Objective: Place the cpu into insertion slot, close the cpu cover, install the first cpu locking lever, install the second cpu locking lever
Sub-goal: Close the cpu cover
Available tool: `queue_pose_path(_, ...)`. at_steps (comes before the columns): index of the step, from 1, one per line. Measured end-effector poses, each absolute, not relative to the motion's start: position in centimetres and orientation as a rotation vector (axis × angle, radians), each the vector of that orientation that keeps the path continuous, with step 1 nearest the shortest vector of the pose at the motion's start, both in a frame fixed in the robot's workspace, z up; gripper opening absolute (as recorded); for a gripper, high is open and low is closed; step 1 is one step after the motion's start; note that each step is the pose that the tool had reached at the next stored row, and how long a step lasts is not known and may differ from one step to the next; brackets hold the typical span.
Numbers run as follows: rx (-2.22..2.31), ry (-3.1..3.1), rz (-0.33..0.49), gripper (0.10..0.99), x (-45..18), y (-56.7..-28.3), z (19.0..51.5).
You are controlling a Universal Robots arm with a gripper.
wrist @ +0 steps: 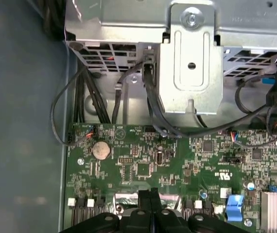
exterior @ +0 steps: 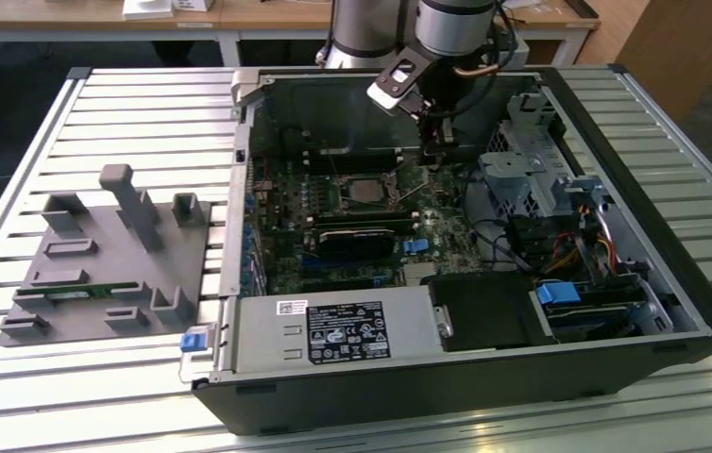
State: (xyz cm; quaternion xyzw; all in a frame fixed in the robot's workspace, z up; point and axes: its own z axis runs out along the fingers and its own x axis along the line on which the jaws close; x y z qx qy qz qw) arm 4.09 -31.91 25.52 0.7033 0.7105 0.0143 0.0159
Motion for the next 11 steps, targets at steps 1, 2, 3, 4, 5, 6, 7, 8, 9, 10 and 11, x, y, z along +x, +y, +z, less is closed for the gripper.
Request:
queue_pose_path(1,2.189,2.207,0.043,0.118,4.13,-31.89,25.52)
queue_pose_path(2,2.191,2.204,0.042,0.118,4.17,-31.87,25.51)
queue_pose_path(3,2.193,2.202,0.041,0.118,4.26,-31.86,25.49)
queue_pose_path(4,2.194,2.2,0.039,0.118,4.39,-31.85,25.48)
queue_pose_path(5,2.194,2.198,0.038,0.118,4.52,-31.83,25.47)
queue_pose_path(6,2.195,2.196,0.036,0.118,4.64,-31.82,25.46)
queue_pose_path(7,2.196,2.194,0.035,0.118,4.77,-31.81,25.45)
queue_pose_path(8,2.197,2.193,0.034,0.118,4.88,-31.8,25.45)
queue_pose_path(9,2.197,2.192,0.033,0.118,4.95,-31.79,25.45)
queue_pose_path(10,2.197,2.192,0.033,0.118,5.02,-31.78,25.44)
queue_pose_path(11,2.198,2.192,0.032,0.118,5.12,-31.77,25.43)
